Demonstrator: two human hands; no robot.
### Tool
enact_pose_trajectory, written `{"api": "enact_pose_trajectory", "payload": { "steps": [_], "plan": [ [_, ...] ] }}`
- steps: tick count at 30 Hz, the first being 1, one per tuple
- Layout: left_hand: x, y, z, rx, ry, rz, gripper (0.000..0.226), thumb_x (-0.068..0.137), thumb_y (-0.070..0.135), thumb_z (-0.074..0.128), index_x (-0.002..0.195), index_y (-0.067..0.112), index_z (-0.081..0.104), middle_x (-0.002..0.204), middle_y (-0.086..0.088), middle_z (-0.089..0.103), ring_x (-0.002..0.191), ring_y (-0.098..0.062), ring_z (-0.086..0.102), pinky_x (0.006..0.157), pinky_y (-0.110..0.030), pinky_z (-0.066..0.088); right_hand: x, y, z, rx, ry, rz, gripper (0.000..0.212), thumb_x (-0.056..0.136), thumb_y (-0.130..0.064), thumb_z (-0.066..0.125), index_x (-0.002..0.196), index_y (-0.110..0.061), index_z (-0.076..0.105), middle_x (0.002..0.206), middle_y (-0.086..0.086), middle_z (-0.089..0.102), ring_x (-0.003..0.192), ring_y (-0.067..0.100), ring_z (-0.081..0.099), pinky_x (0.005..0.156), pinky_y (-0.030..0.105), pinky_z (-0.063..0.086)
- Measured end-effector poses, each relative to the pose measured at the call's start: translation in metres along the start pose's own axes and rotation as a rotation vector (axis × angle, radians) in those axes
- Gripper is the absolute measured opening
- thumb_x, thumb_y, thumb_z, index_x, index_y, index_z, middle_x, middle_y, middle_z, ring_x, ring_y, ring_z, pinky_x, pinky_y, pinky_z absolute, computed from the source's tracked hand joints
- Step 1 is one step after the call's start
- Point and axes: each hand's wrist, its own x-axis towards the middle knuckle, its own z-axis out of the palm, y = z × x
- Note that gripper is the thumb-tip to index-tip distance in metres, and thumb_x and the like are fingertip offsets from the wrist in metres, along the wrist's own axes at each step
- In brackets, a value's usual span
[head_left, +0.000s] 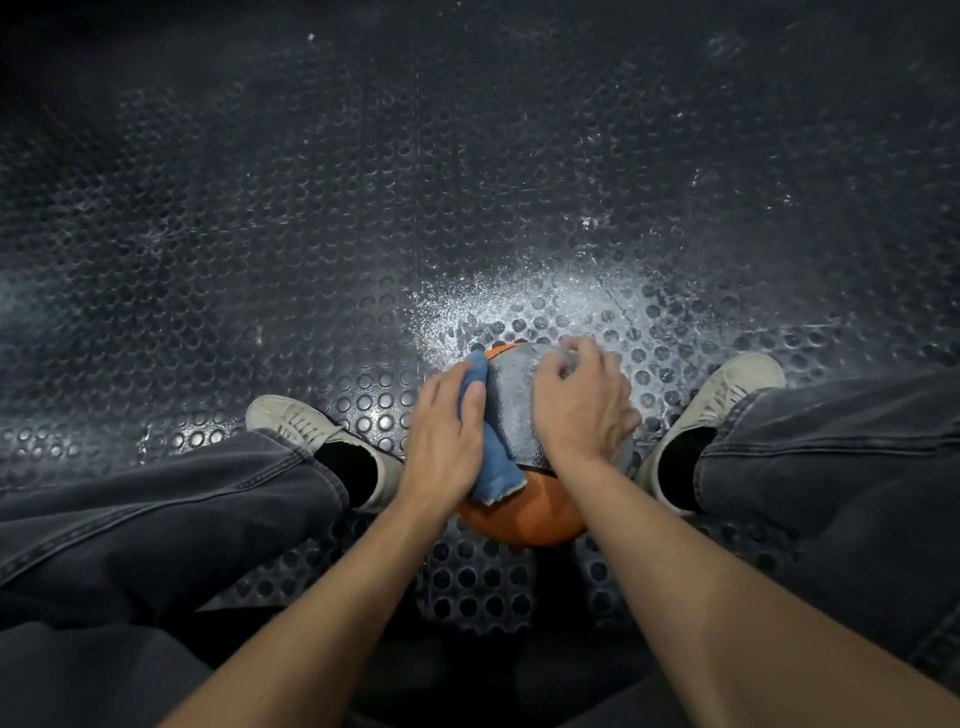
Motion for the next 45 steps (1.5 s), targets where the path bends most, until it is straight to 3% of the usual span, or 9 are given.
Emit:
{"api": "enact_pose_trajectory", "payload": {
  "steps": [5, 8, 11, 18, 23, 28, 34, 40, 45],
  "plan": [
    [0.038, 0.006, -0.003, 0.019, 0.061, -0.077, 0.034, 0.1, 0.02, 0.047, 0.131, 0.011, 0.056, 0.127, -0.014, 0.057, 0.121, -0.025, 0.048, 0.098, -0.025, 0.031, -0.009, 0.01, 0.001, -0.217, -0.133, -0.385, 0.041, 0.1, -0.044, 0.04, 0.14, -0.041, 0.05, 0.156, -0.01, 0.039, 0.147, 0.016, 0.026, 0.121, 0.051, 0.014],
    [0.024, 0.011, -0.018, -0.039, 0.126, -0.054, 0.038, 0.097, 0.023, 0.055, 0.132, 0.012, 0.048, 0.119, -0.004, 0.059, 0.105, -0.015, 0.052, 0.081, -0.009, 0.031, -0.01, 0.002, 0.008, -0.206, -0.078, -0.317, 0.043, 0.101, -0.044, 0.036, 0.141, -0.04, 0.051, 0.156, -0.009, 0.039, 0.146, 0.016, 0.027, 0.119, 0.05, 0.015],
    [-0.015, 0.009, -0.022, 0.044, 0.109, 0.176, 0.023, 0.091, 0.019, 0.062, 0.112, 0.009, 0.063, 0.107, -0.005, 0.064, 0.097, -0.012, 0.054, 0.084, -0.005, 0.031, -0.006, -0.004, 0.01, -0.2, -0.067, -0.296, 0.046, 0.098, -0.043, 0.031, 0.138, -0.038, 0.054, 0.153, -0.008, 0.042, 0.143, 0.016, 0.03, 0.118, 0.051, 0.02],
    [0.032, 0.017, -0.027, 0.114, 0.061, 0.031, 0.021, 0.09, 0.013, 0.06, 0.108, 0.008, 0.071, 0.107, -0.011, 0.067, 0.099, -0.023, 0.059, 0.079, -0.013, 0.03, 0.0, -0.008, 0.01, -0.165, -0.068, -0.294, 0.039, 0.099, -0.038, 0.037, 0.132, -0.036, 0.059, 0.147, -0.009, 0.048, 0.139, 0.015, 0.035, 0.115, 0.049, 0.023],
    [-0.019, 0.017, -0.022, 0.119, -0.013, 0.264, 0.02, 0.089, 0.011, 0.062, 0.106, 0.007, 0.07, 0.105, -0.006, 0.064, 0.093, -0.012, 0.056, 0.086, -0.016, 0.036, 0.006, -0.005, 0.003, -0.112, -0.067, -0.272, 0.035, 0.099, -0.034, 0.039, 0.125, -0.036, 0.062, 0.141, -0.011, 0.051, 0.134, 0.013, 0.039, 0.111, 0.045, 0.026],
    [0.033, 0.01, -0.028, 0.194, 0.01, 0.192, 0.017, 0.092, 0.014, 0.059, 0.101, 0.01, 0.072, 0.099, -0.007, 0.064, 0.09, -0.024, 0.06, 0.083, -0.031, 0.043, 0.004, 0.002, 0.0, -0.151, -0.095, -0.307, 0.029, 0.099, -0.034, 0.04, 0.118, -0.035, 0.062, 0.125, -0.01, 0.052, 0.121, 0.017, 0.041, 0.102, 0.041, 0.028],
    [-0.031, 0.007, -0.029, 0.181, -0.165, 0.474, 0.019, 0.095, 0.018, 0.053, 0.103, 0.009, 0.067, 0.097, -0.005, 0.06, 0.087, -0.023, 0.06, 0.076, -0.037, 0.05, 0.008, 0.002, 0.006, -0.109, -0.05, -0.33, 0.03, 0.099, -0.033, 0.039, 0.113, -0.032, 0.065, 0.125, -0.009, 0.056, 0.119, 0.014, 0.047, 0.101, 0.041, 0.033],
    [0.02, 0.015, -0.026, 0.195, 0.007, 0.27, 0.019, 0.093, 0.013, 0.055, 0.101, 0.008, 0.071, 0.093, -0.007, 0.06, 0.083, -0.026, 0.06, 0.077, -0.036, 0.046, 0.005, 0.0, 0.008, -0.111, -0.037, -0.28, 0.031, 0.099, -0.032, 0.039, 0.117, -0.031, 0.064, 0.127, -0.009, 0.053, 0.119, 0.015, 0.045, 0.102, 0.041, 0.028],
    [-0.036, 0.01, -0.024, 0.14, -0.237, 0.516, 0.018, 0.094, 0.012, 0.052, 0.102, 0.006, 0.067, 0.097, -0.007, 0.06, 0.088, -0.021, 0.057, 0.081, -0.035, 0.047, 0.021, 0.0, -0.001, -0.054, -0.062, -0.249, 0.028, 0.1, -0.028, 0.04, 0.111, -0.03, 0.066, 0.122, -0.006, 0.058, 0.115, 0.02, 0.05, 0.1, 0.041, 0.031]
  ]
}}
